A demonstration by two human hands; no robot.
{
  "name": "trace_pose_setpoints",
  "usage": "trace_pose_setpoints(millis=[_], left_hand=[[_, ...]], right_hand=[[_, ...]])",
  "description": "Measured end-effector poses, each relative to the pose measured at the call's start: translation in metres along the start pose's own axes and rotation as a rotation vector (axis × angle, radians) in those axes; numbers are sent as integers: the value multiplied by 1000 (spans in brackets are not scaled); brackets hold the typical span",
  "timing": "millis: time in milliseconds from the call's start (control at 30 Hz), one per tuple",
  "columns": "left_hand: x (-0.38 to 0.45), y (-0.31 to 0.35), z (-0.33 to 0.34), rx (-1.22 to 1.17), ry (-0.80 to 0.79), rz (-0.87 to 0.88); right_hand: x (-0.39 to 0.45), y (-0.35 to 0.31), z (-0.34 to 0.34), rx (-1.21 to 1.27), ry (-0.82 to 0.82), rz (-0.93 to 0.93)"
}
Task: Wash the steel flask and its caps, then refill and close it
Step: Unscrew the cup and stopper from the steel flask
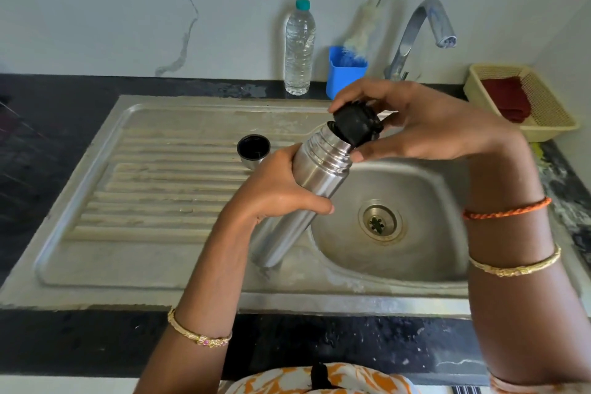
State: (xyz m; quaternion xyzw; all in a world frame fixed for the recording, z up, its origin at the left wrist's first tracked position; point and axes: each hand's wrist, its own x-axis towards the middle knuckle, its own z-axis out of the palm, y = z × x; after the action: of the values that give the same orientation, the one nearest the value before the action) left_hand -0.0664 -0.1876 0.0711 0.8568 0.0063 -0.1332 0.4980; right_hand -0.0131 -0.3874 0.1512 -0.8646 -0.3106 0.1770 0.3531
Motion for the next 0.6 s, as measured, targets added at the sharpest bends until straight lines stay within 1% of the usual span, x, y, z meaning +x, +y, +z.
trace_pose_setpoints(millis=[167,233,300,367,400,500,600], left_hand=[[-13,-14,-3,-164,90,22],[-21,-21,-8,-220,147,19],[-29,-29,-17,-282,212,10],[-38,-38,-30,-317,266,16],[-42,-42,-37,-326,288,20],[-52,-56,-58,-364,362,16],[-62,-74,-76,-383,407,8]], right_hand=[[4,16,14,448,141,-106],[7,23,29,605,240,-79],[11,26,47,703,324,-31],[16,25,68,733,378,39],[20,25,80,708,424,75],[38,27,120,559,593,194],[59,31,161,464,646,274]])
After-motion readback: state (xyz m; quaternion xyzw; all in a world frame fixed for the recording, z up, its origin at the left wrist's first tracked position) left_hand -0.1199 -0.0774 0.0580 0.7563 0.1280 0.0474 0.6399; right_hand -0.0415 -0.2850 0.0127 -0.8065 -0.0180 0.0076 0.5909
